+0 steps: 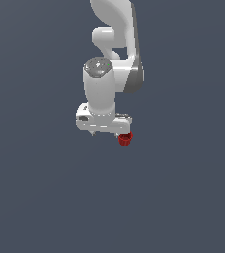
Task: Pick up the object and move it to a goal position.
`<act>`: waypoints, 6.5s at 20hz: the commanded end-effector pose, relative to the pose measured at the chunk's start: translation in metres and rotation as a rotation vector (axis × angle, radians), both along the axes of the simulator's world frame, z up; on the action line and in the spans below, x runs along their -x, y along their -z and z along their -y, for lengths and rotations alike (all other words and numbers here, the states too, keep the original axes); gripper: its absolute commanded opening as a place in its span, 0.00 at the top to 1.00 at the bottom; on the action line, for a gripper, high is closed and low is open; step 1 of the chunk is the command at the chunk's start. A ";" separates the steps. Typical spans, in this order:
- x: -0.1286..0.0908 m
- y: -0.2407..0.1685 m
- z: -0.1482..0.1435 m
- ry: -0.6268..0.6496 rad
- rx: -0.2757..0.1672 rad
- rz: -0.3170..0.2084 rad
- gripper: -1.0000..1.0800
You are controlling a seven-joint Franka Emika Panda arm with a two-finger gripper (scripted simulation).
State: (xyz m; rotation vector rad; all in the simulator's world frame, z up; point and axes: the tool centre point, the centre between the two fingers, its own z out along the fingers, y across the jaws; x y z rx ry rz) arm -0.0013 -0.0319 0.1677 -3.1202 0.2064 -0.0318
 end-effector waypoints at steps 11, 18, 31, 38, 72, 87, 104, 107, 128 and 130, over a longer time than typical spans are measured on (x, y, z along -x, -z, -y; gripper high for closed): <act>0.014 0.019 -0.025 -0.173 0.009 -0.005 0.04; 0.035 0.043 -0.058 -0.404 0.017 -0.010 0.04; 0.065 0.069 -0.096 -0.688 0.020 -0.016 0.04; 0.067 0.071 -0.098 -0.699 0.020 -0.016 0.04; 0.063 0.106 -0.085 -0.705 0.021 -0.014 1.00; 0.025 0.002 0.010 -0.706 0.018 -0.014 1.00; -0.027 -0.128 0.129 -0.706 0.019 -0.015 1.00; -0.034 -0.144 0.144 -0.706 0.019 -0.015 1.00; -0.061 -0.199 0.196 -0.705 0.020 -0.016 1.00; -0.062 -0.200 0.197 -0.705 0.020 -0.016 1.00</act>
